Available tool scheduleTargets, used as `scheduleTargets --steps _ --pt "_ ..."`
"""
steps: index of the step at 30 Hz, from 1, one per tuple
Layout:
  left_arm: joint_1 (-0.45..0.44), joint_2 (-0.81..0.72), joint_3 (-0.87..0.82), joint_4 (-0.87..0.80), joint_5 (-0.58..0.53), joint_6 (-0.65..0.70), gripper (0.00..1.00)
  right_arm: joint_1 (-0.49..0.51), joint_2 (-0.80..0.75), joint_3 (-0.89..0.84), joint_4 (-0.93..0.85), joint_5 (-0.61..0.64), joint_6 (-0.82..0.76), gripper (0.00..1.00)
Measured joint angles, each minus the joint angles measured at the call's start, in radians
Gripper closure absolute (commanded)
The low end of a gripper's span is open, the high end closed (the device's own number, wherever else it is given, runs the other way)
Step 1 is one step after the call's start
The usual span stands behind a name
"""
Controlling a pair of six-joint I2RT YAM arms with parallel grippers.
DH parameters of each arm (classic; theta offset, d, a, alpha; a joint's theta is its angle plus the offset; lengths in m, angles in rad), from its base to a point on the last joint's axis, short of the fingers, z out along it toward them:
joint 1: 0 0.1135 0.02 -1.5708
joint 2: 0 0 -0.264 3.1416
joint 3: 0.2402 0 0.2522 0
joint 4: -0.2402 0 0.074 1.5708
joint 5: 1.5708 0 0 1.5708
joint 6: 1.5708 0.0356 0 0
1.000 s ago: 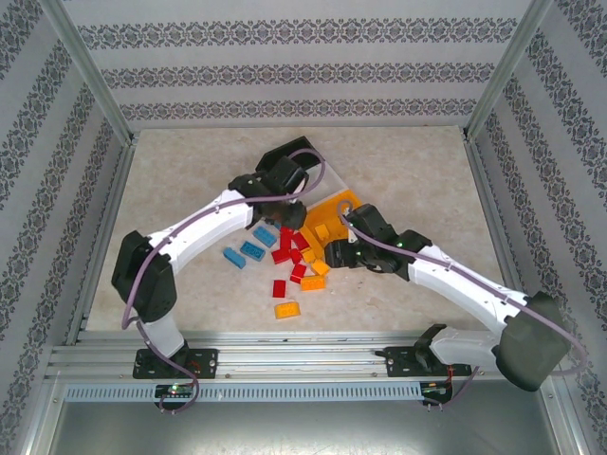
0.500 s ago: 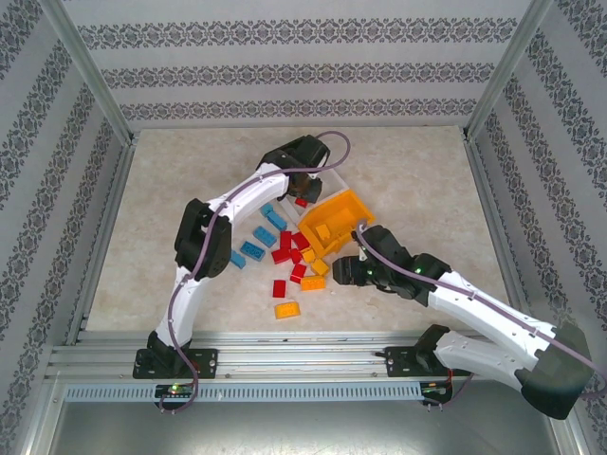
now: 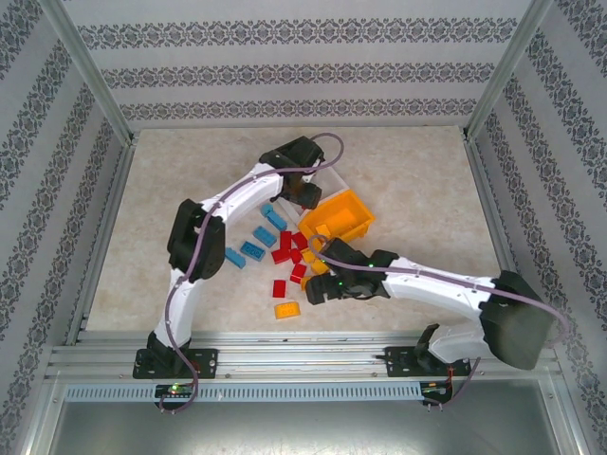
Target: Sort the legos into containers by color
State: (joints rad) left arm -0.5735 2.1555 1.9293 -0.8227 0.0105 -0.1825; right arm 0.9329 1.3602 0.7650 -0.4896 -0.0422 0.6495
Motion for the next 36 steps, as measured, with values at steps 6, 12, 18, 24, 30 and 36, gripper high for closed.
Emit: scheduleTargets --steps 6,12,18,24,30,36 --pt "0.0 -0.307 -0.238 0.015 -0.006 -0.029 0.29 0.06 0.163 0.092 0.037 0.033 0.003 0.05" --pt "0.0 -0.574 -0.51 0.037 -0.016 -0.085 0.28 0.065 0.267 0.156 0.039 0.084 0.007 0.08" --pt "0.0 -0.743 -0.735 0.046 -0.014 -0.152 0.28 0.065 0.345 0.207 0.039 0.127 0.02 0.31" --pt "-0.008 -0.799 -0.855 0.056 -0.011 -0.204 0.28 0.065 0.352 0.212 0.038 0.146 0.035 0.4" --pt "-0.087 -0.801 -0.921 0.09 0.005 -0.254 0.28 0.065 0.221 0.177 0.019 0.175 0.037 0.41" --pt "-0.182 -0.795 -0.972 0.137 0.015 -0.31 0.28 0.043 0.004 0.161 -0.047 0.218 0.033 0.4"
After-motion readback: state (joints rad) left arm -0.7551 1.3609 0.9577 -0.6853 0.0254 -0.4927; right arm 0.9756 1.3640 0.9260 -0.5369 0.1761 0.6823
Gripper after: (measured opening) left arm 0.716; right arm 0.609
